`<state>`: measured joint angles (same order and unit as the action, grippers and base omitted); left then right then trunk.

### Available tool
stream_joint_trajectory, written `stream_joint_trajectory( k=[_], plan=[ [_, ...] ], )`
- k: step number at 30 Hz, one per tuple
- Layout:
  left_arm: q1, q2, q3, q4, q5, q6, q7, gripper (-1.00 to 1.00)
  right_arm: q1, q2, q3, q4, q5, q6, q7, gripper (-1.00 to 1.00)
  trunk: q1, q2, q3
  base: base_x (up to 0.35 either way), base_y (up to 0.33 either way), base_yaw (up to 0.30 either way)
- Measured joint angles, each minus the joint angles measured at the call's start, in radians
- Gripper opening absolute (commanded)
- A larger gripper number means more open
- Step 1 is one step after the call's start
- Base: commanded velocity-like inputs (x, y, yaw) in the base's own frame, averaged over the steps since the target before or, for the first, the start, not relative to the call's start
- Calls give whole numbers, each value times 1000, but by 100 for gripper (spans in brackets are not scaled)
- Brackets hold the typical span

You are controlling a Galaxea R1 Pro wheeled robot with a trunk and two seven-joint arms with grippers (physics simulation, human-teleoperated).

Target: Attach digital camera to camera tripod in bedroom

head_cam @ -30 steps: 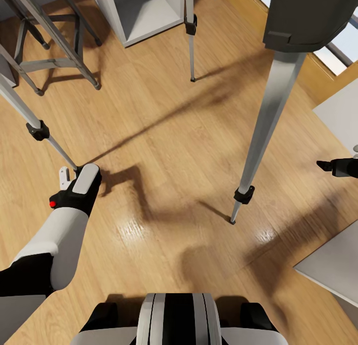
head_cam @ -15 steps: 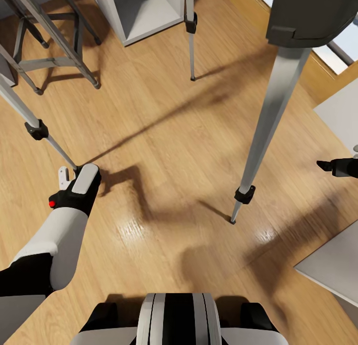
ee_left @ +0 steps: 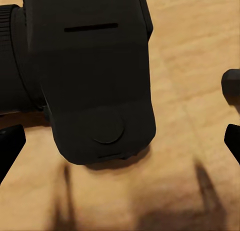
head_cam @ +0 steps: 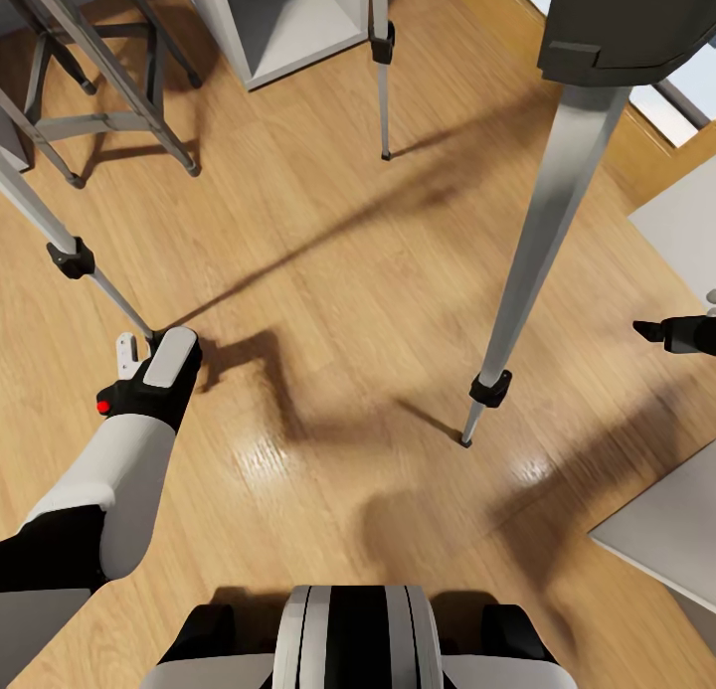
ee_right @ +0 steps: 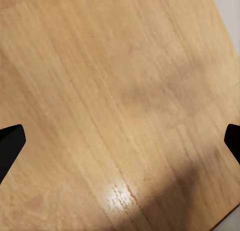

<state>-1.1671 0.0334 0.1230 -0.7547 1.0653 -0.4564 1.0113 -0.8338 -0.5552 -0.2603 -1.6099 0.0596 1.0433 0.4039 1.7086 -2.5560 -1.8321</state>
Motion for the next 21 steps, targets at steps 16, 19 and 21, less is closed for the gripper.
stream_joint_trajectory(
  k=[16, 19, 21],
  plan=[
    [1, 1, 1, 1, 1, 0, -1, 100, 0, 0, 0, 0, 0, 0, 0, 100, 4, -2, 0, 0, 0, 0],
    [1, 2, 1, 1, 1, 0, -1, 100, 0, 0, 0, 0, 0, 0, 0, 100, 6, -3, 0, 0, 0, 0],
    [1, 2, 1, 1, 1, 0, -1, 100, 0, 0, 0, 0, 0, 0, 0, 100, 7, -3, 0, 0, 0, 0]
  ],
)
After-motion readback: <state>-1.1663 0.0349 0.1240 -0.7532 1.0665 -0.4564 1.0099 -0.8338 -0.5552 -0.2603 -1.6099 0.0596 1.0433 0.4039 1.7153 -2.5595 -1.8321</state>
